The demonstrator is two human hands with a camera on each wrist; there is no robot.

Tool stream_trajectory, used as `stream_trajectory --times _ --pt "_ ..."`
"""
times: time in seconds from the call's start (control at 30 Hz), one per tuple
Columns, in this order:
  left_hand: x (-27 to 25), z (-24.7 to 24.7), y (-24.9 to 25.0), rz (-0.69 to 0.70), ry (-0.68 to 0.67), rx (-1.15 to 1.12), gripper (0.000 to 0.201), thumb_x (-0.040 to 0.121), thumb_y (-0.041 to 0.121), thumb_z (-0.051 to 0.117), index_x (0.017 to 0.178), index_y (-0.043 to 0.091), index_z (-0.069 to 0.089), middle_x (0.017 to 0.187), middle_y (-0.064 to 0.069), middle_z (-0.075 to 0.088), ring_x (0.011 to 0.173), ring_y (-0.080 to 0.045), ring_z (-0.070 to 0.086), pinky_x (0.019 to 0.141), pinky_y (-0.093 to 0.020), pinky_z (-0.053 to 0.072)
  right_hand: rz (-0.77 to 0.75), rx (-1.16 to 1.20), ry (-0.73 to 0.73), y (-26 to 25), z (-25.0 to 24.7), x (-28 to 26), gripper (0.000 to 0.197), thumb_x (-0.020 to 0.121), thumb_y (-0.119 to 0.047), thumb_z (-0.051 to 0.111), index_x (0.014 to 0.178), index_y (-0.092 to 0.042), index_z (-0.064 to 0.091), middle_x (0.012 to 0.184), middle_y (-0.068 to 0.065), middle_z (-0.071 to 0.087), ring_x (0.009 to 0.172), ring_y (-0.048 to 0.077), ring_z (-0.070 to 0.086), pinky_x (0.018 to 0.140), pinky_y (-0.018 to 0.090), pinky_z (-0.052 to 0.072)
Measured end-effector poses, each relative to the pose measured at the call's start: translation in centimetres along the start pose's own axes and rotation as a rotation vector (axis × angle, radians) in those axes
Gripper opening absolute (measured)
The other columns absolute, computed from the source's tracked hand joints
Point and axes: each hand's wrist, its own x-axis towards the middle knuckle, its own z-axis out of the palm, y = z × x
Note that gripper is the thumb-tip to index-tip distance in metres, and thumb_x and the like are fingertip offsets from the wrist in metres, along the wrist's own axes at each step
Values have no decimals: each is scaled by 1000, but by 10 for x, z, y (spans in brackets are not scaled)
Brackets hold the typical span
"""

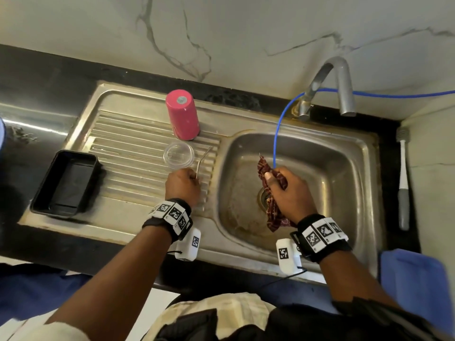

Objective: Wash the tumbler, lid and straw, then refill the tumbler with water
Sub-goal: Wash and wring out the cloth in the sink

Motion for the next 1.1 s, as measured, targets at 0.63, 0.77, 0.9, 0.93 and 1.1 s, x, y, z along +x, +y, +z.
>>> stream_trajectory --times 0.63,0.77,0.9,0.93,1.1 --pt "-17 22 49 387 8 19 30 89 28 79 104 7 64 110 -13 62 94 -31 58 84 -40 48 181 101 191 5 -61 -56 27 104 -51 57 116 -29 67 95 -14 68 91 8 66 80 30 49" --pt "-40 59 98 658 -97 18 21 85 24 81 94 13 65 97 -4 62 84 -25 59 77 -31 42 236 132 354 22 -108 -84 33 104 -58 51 120 -33 65 104 -7 70 98 16 67 88 36 53" --pt "-80 101 148 833 -242 -58 11 90 18 78 91 15 68 92 4 60 70 -10 52 73 -26 41 285 219 546 42 -157 -121 31 105 -52 48 124 -31 62 102 -6 71 96 15 67 89 38 54" --pt "-92 112 158 869 -275 -75 10 90 18 78 90 15 68 91 5 60 68 -5 51 72 -24 39 296 208 587 48 -167 -131 33 103 -49 46 127 -32 61 102 -6 71 96 17 66 89 38 54" --pt "-137 153 188 1030 -449 -45 13 89 26 78 88 20 66 89 7 59 64 3 49 66 -25 43 362 161 696 89 -198 -171 48 92 -48 42 137 -33 40 112 3 71 99 28 70 92 48 57"
